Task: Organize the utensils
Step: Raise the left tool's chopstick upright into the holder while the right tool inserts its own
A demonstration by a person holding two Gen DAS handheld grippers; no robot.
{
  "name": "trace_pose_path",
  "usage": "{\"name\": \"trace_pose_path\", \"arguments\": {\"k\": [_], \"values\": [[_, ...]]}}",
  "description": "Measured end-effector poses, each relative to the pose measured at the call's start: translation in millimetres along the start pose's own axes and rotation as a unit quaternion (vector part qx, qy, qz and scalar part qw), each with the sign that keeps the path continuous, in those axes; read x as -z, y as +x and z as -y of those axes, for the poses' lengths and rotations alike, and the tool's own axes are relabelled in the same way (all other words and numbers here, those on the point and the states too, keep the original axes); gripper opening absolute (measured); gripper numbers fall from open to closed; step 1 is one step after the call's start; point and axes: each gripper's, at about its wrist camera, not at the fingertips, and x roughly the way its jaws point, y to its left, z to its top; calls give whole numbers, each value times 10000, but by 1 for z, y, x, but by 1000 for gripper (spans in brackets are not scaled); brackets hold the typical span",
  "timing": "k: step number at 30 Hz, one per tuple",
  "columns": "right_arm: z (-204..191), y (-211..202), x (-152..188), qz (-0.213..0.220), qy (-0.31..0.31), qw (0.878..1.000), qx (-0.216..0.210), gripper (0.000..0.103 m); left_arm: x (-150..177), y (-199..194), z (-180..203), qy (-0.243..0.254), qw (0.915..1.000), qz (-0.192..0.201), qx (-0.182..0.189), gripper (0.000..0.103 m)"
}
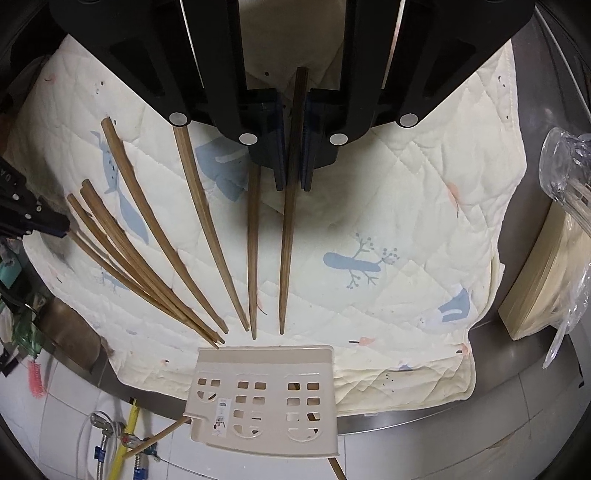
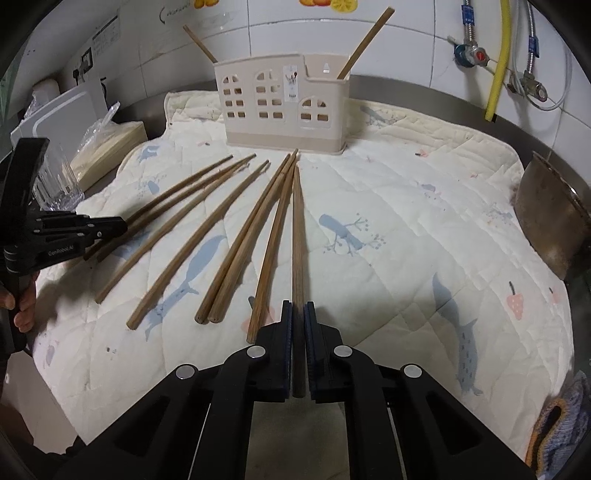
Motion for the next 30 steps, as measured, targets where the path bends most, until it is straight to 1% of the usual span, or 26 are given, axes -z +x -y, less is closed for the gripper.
{"name": "trace_pose_path", "arguments": {"k": [5, 8, 11, 15, 17, 20, 24, 30], "values": [[4, -20, -12, 280, 12, 9996, -40, 6, -5, -13, -1, -106, 9997, 132, 172, 6], [4, -33, -25, 505, -79, 9987, -14, 6, -15, -30, -1, -136, 9989, 331, 310, 6], [5, -46, -43, 754, -144, 9970, -20, 6, -27, -45, 0, -126, 9975, 547, 434, 6], [7, -60, -72, 1100, -179, 9937, -92, 6, -52, -65, 3, -74, 9943, 856, 624, 6], [9, -64, -85, 1206, -195, 9924, -142, 6, -61, -70, 5, -34, 9934, 947, 639, 5], [10, -67, -108, 1298, -280, 9910, -187, 6, -81, -76, 9, 72, 9922, 1078, 622, 5], [12, -71, -136, 1339, -389, 9900, -210, 6, -103, -86, 12, 197, 9900, 1211, 690, 5], [19, -91, -183, 1512, -489, 9869, -270, 6, -135, -106, 18, 370, 9859, 1438, 772, 5]]}}
